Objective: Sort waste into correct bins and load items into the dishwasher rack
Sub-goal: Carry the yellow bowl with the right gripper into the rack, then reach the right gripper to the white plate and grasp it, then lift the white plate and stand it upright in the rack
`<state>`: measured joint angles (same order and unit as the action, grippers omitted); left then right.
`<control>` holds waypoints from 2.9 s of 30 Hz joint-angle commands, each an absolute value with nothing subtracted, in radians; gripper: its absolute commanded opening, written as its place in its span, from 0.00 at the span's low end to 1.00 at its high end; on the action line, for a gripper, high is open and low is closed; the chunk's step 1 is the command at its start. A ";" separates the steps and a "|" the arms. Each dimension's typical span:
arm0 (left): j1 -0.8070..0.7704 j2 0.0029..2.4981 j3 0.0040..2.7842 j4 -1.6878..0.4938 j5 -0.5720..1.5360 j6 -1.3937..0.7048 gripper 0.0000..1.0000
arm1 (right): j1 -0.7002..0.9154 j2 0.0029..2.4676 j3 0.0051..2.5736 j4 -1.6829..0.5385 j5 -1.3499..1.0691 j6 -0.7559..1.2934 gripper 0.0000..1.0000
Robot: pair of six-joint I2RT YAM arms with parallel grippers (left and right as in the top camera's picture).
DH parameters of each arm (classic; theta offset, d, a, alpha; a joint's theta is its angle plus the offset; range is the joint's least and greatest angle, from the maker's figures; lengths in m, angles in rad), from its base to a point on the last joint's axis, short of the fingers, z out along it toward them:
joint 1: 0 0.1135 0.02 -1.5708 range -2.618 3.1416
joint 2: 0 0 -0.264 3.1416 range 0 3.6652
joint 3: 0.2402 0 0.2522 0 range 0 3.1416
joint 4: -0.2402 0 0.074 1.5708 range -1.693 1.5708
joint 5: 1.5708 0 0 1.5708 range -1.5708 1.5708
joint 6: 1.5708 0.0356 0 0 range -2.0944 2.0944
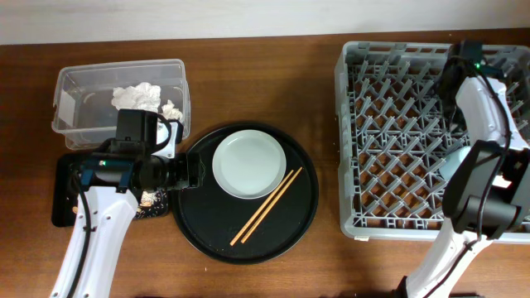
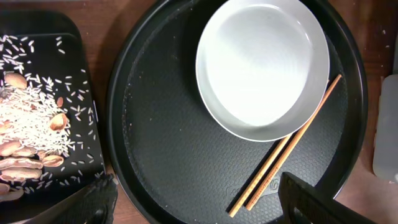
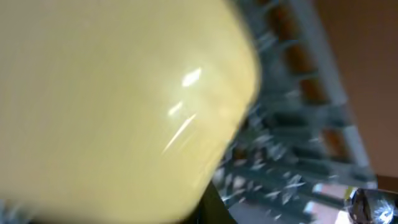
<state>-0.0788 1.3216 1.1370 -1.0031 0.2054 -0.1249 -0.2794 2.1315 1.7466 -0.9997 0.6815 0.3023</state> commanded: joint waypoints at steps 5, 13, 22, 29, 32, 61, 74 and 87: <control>-0.075 1.309 1.149 -1.000 0.217 -0.123 0.82 | -0.262 2.010 1.790 -1.048 0.565 0.297 0.05; -0.075 1.309 1.149 -0.998 0.217 -0.123 0.82 | -0.164 1.821 1.847 -1.101 -0.178 0.266 0.50; -0.075 1.309 1.149 -1.000 0.212 -0.123 0.82 | 0.200 1.882 1.757 -1.163 -0.252 0.268 0.56; -0.067 1.309 1.149 -1.034 -0.034 -0.256 0.93 | 0.416 2.007 1.649 -1.098 -0.238 0.297 0.56; -0.036 1.309 1.149 -1.035 -0.043 -0.276 0.96 | 0.455 2.048 1.636 -1.069 -0.210 0.345 0.56; 0.049 1.309 1.148 -1.050 -0.046 -0.276 0.99 | 0.415 1.938 1.748 -1.036 -0.002 0.313 0.04; 0.049 1.309 1.148 -1.049 -0.046 -0.276 0.99 | 0.111 1.739 1.751 -0.923 0.982 0.285 0.04; 0.049 1.309 1.148 -1.050 -0.045 -0.276 0.99 | 0.027 1.930 1.750 -0.932 0.802 0.290 0.04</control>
<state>0.0456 1.3216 1.1370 -1.0489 -0.0345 -0.2630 0.0238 1.8801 1.7447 -0.9230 0.8543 0.2832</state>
